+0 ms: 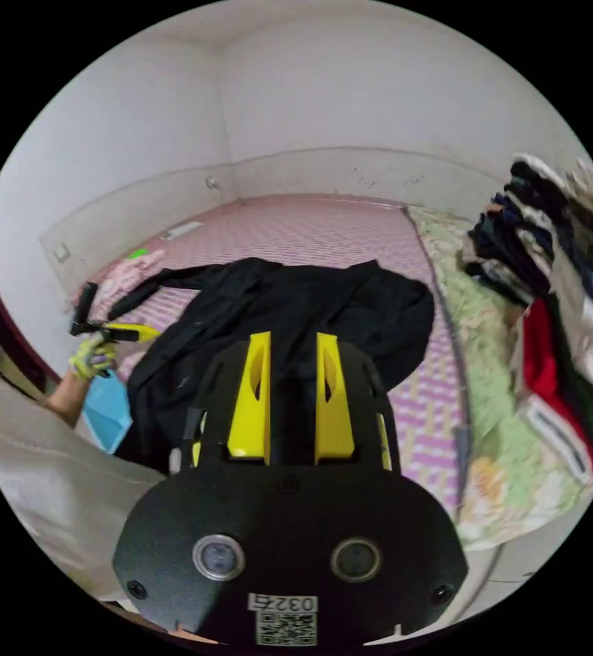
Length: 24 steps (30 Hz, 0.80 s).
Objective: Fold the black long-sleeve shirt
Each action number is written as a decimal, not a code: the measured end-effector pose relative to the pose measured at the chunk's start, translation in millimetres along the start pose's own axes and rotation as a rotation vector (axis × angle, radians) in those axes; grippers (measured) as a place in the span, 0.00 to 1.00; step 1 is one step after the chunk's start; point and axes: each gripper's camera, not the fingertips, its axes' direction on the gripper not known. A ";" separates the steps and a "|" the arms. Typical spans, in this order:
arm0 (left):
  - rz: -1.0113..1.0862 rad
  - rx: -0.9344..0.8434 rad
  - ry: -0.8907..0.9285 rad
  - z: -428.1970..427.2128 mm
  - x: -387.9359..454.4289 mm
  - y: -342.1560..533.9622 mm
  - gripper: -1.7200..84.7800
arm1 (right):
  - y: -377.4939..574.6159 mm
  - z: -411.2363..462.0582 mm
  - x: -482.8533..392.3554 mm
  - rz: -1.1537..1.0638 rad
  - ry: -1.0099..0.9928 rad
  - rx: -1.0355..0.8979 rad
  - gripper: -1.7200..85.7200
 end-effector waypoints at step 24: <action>0.041 -0.023 0.136 -15.8 -41.6 74.5 0.05 | 113.5 21.3 -29.6 -0.108 0.056 -0.091 0.17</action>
